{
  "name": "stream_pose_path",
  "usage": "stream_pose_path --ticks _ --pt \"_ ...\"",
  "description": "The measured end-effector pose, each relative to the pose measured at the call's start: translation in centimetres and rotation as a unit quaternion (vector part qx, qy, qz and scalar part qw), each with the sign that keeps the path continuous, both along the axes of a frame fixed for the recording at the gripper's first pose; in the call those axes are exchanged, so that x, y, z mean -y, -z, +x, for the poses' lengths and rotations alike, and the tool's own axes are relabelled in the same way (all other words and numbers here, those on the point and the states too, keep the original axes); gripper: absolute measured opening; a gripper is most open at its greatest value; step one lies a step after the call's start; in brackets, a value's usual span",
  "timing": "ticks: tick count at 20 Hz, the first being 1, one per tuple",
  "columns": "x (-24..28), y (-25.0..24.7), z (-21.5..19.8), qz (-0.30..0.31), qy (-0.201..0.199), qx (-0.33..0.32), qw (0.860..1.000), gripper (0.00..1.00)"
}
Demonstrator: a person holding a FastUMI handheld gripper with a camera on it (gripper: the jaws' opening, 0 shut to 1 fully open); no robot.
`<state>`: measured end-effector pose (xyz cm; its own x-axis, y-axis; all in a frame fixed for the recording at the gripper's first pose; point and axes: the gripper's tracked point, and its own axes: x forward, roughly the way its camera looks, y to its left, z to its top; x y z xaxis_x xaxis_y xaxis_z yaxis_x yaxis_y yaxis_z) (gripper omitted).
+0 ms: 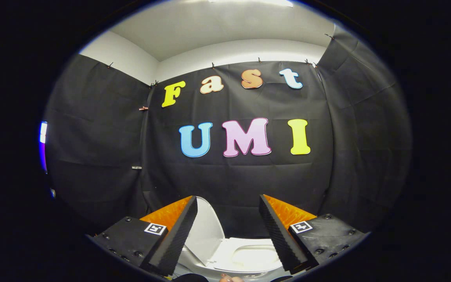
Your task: Open the toilet lid.
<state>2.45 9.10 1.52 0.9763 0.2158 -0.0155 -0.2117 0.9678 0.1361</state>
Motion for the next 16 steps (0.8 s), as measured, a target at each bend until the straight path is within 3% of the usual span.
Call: stream_pose_path --ticks 16 --pt "0.27 0.17 0.37 -0.004 0.012 0.0 1.0 0.99"
